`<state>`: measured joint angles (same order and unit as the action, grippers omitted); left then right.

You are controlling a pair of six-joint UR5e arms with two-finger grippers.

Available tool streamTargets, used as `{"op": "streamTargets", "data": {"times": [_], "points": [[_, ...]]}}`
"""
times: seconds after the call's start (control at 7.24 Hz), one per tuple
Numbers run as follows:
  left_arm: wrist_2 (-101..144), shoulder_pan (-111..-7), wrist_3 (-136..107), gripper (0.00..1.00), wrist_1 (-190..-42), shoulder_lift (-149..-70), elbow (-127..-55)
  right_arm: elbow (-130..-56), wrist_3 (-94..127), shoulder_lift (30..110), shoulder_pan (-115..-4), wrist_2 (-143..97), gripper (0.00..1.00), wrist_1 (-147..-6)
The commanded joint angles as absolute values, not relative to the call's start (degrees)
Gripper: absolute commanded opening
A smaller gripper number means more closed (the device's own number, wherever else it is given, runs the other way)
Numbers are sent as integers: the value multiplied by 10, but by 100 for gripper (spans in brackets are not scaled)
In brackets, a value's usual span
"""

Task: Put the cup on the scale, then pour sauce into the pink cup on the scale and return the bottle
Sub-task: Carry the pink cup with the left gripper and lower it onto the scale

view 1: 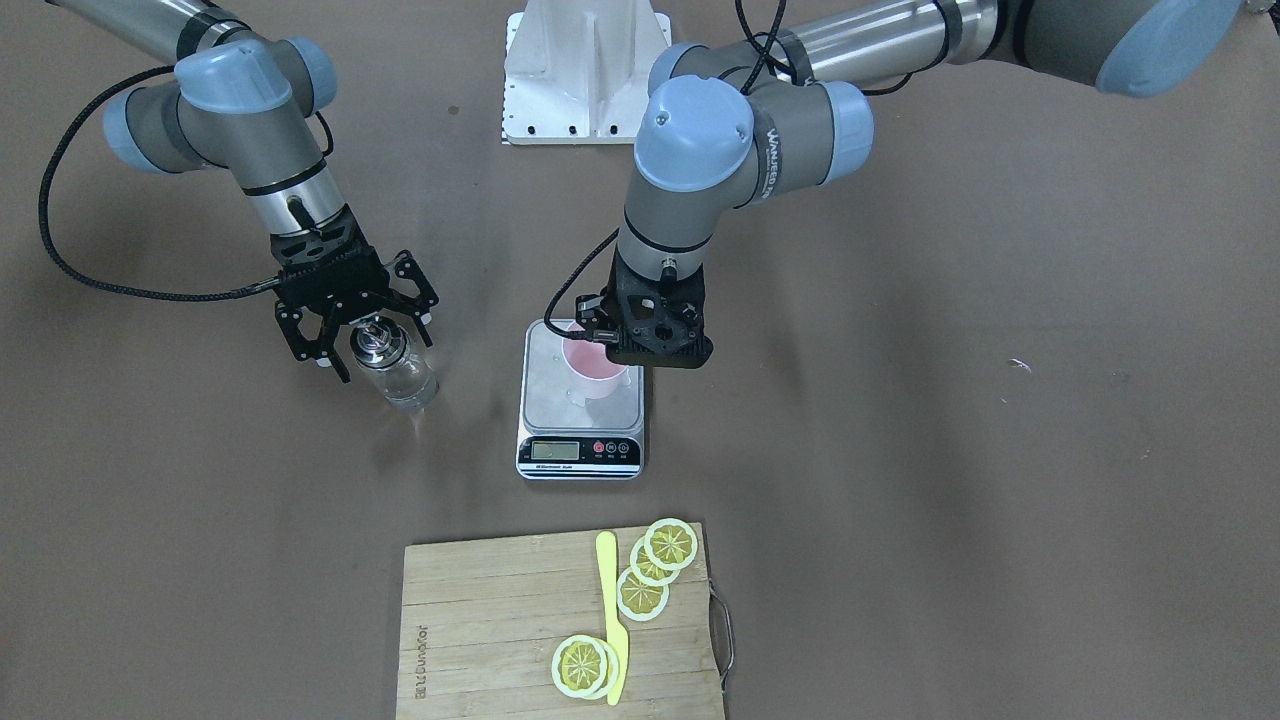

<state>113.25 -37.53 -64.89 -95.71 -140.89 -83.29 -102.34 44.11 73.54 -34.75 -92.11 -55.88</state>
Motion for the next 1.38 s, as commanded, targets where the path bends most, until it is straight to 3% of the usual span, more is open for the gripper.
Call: {"op": "streamTargets", "data": {"times": [0.0, 0.55, 0.83, 1.24], "points": [[1126, -370, -650, 0, -959, -1409, -831, -1023, 443, 737, -343, -916, 100, -559], [1121, -364, -650, 0, -959, -1405, -831, -1018, 443, 747, -338, -906, 97, -539], [1093, -345, -653, 0, -960, -1405, -831, -992, 447, 754, -333, -898, 77, -491], [1092, -345, -653, 0, -963, -1403, -831, -991, 456, 751, -324, -887, 60, -491]]}}
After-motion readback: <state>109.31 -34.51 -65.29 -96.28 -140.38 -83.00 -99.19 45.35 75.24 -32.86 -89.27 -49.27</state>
